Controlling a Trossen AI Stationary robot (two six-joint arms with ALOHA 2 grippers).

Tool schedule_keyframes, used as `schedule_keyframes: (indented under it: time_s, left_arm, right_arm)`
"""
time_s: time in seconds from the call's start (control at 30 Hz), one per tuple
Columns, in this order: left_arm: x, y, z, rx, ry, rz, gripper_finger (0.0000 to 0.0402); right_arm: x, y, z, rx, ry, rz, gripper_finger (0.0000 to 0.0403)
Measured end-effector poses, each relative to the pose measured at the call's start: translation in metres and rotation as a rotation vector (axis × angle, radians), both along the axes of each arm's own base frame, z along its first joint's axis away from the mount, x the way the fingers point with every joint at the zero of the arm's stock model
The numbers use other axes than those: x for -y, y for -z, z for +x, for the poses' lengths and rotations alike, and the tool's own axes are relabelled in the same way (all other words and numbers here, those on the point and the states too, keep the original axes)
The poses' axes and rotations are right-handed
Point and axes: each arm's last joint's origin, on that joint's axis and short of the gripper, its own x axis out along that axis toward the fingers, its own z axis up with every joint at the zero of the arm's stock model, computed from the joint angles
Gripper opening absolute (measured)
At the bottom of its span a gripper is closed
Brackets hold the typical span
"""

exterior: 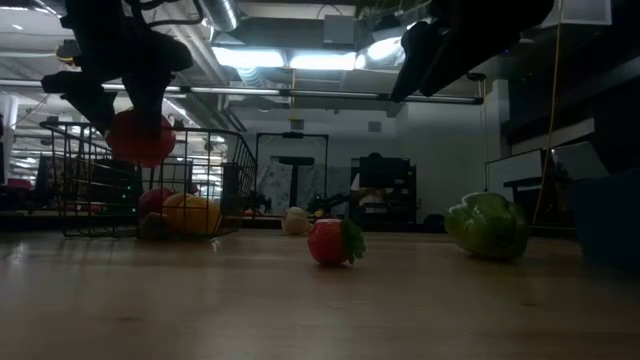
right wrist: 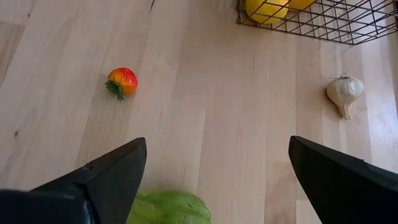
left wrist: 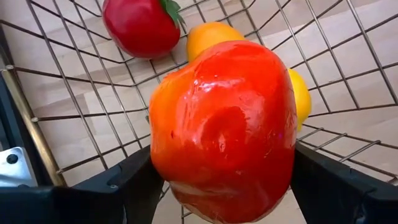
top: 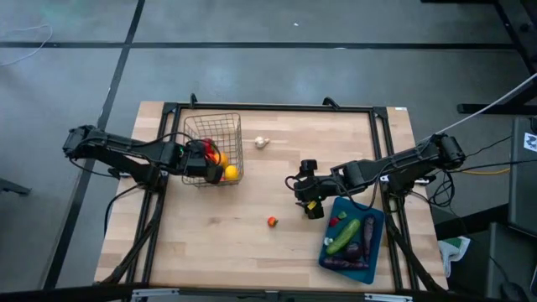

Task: Sort produce into baskets
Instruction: Put the orange persimmon into the wire basket

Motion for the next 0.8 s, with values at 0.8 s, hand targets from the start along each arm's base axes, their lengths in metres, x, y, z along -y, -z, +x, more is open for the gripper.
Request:
schedule_keyframes:
  time_s: [0.8]
  left_arm:
    - [0.0009,0.0005,-0.0006,-0.035,0.080,-0.022,0.0366]
  right_arm:
    - [-0.0014,-0.0037,0.0047,0.069,0.066,0.073,0.0388]
